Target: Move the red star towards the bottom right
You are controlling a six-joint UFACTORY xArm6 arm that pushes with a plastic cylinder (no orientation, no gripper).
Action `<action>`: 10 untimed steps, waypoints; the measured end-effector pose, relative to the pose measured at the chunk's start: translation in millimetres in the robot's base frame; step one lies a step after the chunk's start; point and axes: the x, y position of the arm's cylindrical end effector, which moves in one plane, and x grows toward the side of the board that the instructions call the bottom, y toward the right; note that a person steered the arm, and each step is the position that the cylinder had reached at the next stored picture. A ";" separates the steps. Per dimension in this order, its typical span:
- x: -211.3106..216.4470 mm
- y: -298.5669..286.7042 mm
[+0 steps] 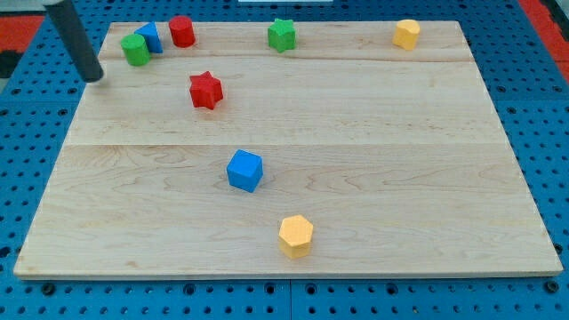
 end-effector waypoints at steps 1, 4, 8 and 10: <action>20.1 66.6; 22.2 170.3; 2.6 171.6; 6.0 229.7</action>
